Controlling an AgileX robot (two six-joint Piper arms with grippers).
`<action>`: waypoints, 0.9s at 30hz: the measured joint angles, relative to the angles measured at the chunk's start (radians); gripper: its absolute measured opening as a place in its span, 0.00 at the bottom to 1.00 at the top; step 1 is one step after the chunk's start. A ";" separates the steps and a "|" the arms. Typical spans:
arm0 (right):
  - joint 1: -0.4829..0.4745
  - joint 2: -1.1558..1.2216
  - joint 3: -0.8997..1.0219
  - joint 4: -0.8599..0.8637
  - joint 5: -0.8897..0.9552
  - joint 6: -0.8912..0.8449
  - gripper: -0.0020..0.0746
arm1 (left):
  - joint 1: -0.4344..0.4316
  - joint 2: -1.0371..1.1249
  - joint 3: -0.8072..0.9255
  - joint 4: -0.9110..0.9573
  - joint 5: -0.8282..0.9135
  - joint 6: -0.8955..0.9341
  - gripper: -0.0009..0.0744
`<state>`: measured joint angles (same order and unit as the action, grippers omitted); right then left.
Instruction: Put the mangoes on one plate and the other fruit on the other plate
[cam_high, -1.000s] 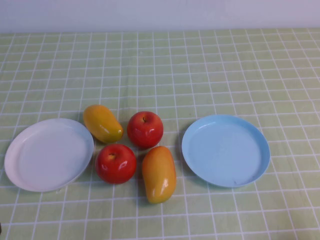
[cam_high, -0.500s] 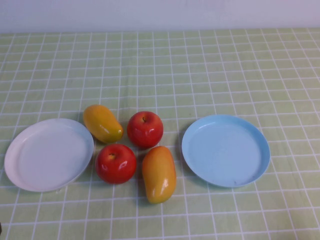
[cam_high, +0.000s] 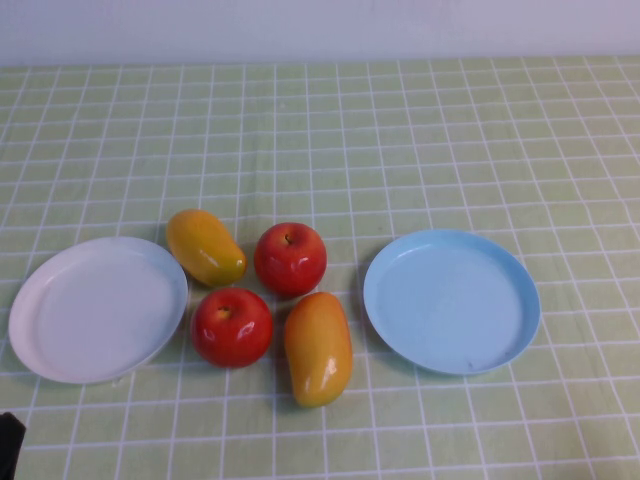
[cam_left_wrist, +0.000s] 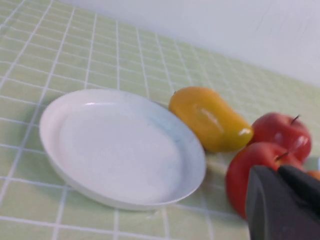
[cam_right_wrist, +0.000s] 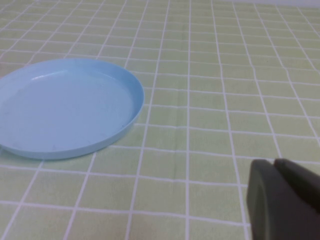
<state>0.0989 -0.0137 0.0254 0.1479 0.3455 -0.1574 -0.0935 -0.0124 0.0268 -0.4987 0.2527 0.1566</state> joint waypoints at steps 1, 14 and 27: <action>0.000 0.000 0.000 0.000 0.000 0.000 0.01 | 0.000 0.000 0.000 -0.056 -0.014 0.000 0.01; 0.000 0.000 0.000 0.000 0.000 0.000 0.01 | 0.000 0.000 0.000 -0.305 -0.076 -0.004 0.01; 0.000 0.000 0.000 0.000 0.000 0.000 0.01 | 0.000 0.364 -0.478 -0.144 0.304 0.016 0.01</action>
<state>0.0989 -0.0137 0.0254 0.1479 0.3455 -0.1574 -0.0935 0.3521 -0.4512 -0.6429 0.5567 0.1730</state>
